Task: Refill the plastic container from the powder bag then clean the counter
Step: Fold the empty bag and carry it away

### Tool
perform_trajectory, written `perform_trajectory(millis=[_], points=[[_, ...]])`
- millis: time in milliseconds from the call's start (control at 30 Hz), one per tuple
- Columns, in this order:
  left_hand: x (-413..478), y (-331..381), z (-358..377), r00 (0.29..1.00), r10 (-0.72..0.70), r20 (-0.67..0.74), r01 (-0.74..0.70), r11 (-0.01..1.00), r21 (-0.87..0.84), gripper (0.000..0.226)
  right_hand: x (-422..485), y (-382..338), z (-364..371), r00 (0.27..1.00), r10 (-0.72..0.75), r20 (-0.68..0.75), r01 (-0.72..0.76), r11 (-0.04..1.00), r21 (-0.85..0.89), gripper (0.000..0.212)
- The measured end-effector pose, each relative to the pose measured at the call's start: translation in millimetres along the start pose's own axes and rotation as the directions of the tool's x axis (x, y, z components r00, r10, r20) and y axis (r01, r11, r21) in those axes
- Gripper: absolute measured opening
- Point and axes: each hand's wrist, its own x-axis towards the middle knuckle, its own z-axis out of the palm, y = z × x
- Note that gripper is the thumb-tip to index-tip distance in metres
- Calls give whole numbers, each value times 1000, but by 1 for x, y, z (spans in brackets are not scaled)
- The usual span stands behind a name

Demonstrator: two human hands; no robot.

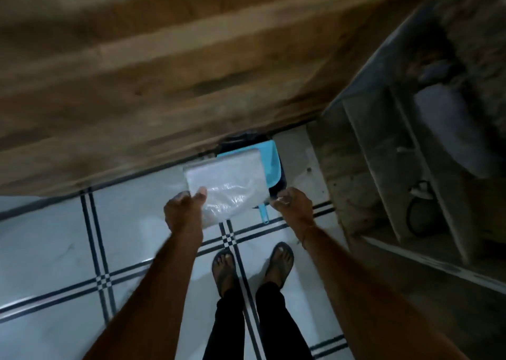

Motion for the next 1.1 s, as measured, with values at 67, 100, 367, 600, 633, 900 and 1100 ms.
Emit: perform_trajectory(millis=[67, 100, 367, 600, 633, 900, 1100], points=[[37, -26, 21, 997, -56, -57, 49, 991, -123, 29, 40, 28, 33, 998, 24, 61, -19, 997, -74, 36], [53, -38, 32, 994, -80, -77, 65, 983, -174, 27, 59, 40, 49, 996, 27, 84, -17, 993, -114, 40], [131, -89, 86, 989, -146, 24, 144, 914, -380, 21, 164, 85, 145, 997, 50, 65, -14, 886, -464, 66], [133, -76, 95, 981, -191, 26, 185, 895, -407, 22, 131, 91, 117, 987, -96, -129, 80, 989, -122, 47], [131, -71, 96, 982, -190, 7, 176, 897, -406, 24, 118, 93, 106, 976, -136, -172, 119, 987, -105, 54], [131, -52, 140, 988, -142, -68, 121, 961, -249, 24, 68, 143, 38, 914, 4, -405, 3, 1000, 14, 31], [137, -55, 173, 996, -84, -20, 85, 995, 44, 19, 50, 180, 29, 899, -12, -437, 24, 999, 22, 30]])
